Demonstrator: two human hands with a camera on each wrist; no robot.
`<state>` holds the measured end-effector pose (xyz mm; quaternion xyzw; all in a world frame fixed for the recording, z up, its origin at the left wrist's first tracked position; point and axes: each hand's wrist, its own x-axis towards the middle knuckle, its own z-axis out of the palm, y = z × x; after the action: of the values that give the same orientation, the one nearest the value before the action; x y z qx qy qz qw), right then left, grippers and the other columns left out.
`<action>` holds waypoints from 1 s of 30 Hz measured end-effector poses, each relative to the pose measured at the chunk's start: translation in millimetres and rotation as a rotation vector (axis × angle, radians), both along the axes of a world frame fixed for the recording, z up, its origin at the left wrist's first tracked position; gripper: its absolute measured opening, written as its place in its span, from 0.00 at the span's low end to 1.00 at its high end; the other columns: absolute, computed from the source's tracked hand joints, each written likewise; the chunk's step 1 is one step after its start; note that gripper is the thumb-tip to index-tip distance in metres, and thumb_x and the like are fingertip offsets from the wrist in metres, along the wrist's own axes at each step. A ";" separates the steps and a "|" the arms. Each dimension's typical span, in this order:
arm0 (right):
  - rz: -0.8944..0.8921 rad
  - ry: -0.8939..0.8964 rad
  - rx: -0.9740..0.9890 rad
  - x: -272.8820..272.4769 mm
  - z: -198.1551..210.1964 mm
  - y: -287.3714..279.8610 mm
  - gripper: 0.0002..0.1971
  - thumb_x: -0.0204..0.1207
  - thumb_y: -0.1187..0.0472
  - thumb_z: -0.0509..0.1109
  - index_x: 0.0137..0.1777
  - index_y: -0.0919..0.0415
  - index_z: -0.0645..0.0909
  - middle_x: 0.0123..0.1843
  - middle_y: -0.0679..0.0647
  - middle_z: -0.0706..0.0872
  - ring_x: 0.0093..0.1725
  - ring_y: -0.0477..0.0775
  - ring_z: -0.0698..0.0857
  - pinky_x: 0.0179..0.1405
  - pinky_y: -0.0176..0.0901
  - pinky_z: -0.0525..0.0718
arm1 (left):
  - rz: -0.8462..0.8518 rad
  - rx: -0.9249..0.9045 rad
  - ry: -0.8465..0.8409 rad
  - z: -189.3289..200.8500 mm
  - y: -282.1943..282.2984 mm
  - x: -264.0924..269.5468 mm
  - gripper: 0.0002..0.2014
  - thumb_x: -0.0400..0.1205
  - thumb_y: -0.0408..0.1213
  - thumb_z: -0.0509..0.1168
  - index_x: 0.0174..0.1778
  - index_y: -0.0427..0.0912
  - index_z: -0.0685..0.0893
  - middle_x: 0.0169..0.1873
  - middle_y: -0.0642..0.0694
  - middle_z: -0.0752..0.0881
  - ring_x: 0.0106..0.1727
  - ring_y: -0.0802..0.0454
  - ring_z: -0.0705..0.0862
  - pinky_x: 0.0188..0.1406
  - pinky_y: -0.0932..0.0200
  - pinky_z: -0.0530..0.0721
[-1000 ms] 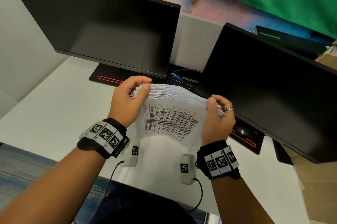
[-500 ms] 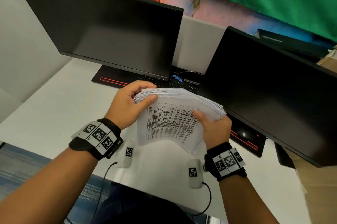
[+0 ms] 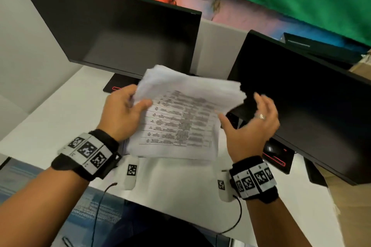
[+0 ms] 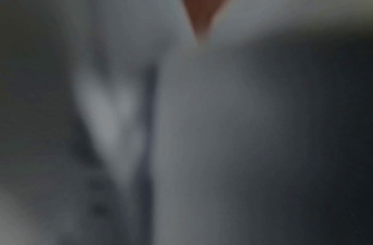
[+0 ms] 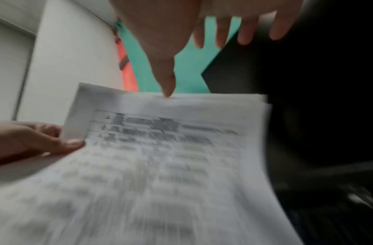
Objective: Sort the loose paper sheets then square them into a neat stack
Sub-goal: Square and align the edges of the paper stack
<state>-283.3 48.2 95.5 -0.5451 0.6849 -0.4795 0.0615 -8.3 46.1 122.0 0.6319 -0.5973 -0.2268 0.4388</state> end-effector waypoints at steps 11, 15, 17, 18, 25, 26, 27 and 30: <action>0.336 -1.551 0.120 40.6 0.1 -21.1 0.33 0.74 0.68 0.77 0.79 0.54 0.72 0.70 0.58 0.85 0.70 0.63 0.84 0.63 0.62 0.85 | 0.084 0.043 1.195 -26.1 -5.2 -19.6 0.20 0.85 0.25 0.64 0.74 0.31 0.78 0.67 0.33 0.85 0.67 0.36 0.86 0.66 0.34 0.83; 0.165 -1.473 0.167 37.4 13.0 -15.2 0.25 0.72 0.57 0.81 0.69 0.56 0.83 0.63 0.57 0.89 0.61 0.63 0.89 0.55 0.68 0.88 | -0.111 0.248 1.230 -48.9 0.5 -23.3 0.21 0.86 0.27 0.61 0.76 0.37 0.77 0.73 0.34 0.81 0.71 0.38 0.83 0.67 0.35 0.82; 0.169 -1.389 0.162 25.9 10.6 -9.2 0.22 0.72 0.60 0.81 0.66 0.55 0.83 0.59 0.55 0.91 0.58 0.60 0.91 0.53 0.67 0.89 | -0.067 0.337 1.203 -56.5 2.6 -15.9 0.20 0.84 0.25 0.62 0.74 0.35 0.79 0.68 0.33 0.84 0.65 0.40 0.87 0.56 0.39 0.89; 0.182 -1.335 0.155 19.5 9.5 -6.1 0.21 0.73 0.61 0.81 0.65 0.56 0.84 0.59 0.54 0.92 0.58 0.60 0.91 0.56 0.67 0.88 | -0.027 0.364 1.177 -59.5 2.1 -8.8 0.21 0.83 0.26 0.65 0.73 0.35 0.80 0.64 0.34 0.87 0.60 0.42 0.90 0.49 0.43 0.91; 0.378 -0.902 0.223 -15.9 0.3 12.7 0.14 0.76 0.70 0.74 0.60 0.61 0.85 0.55 0.55 0.92 0.55 0.55 0.92 0.52 0.52 0.91 | -0.339 0.406 0.675 -45.1 -20.6 5.8 0.38 0.64 0.48 0.83 0.71 0.46 0.80 0.58 0.40 0.91 0.56 0.45 0.91 0.53 0.48 0.89; 0.386 -0.839 0.246 -16.8 -1.8 12.5 0.12 0.76 0.70 0.74 0.58 0.60 0.86 0.54 0.55 0.93 0.53 0.54 0.92 0.51 0.52 0.91 | -0.345 0.372 0.587 -41.6 -24.6 -3.2 0.33 0.68 0.45 0.81 0.70 0.45 0.82 0.59 0.43 0.91 0.59 0.45 0.90 0.56 0.48 0.88; 0.385 -0.803 0.252 -17.3 -3.1 11.2 0.12 0.75 0.70 0.75 0.57 0.59 0.86 0.53 0.55 0.93 0.52 0.53 0.92 0.50 0.52 0.92 | -0.312 0.311 0.500 -39.3 -28.5 -11.7 0.27 0.72 0.41 0.79 0.67 0.44 0.84 0.58 0.46 0.91 0.60 0.47 0.90 0.57 0.48 0.88; 0.349 -0.748 0.185 -20.4 -1.5 8.8 0.11 0.75 0.69 0.76 0.55 0.57 0.86 0.50 0.53 0.93 0.49 0.48 0.93 0.44 0.47 0.92 | -0.155 0.121 0.424 -34.3 -29.8 -32.5 0.14 0.77 0.33 0.76 0.59 0.44 0.89 0.51 0.52 0.93 0.54 0.53 0.92 0.53 0.55 0.90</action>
<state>-303.7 57.0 94.1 -0.4336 0.5529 -0.5633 0.4347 -40.9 16.2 87.7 0.5476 -0.5238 -0.4230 0.4969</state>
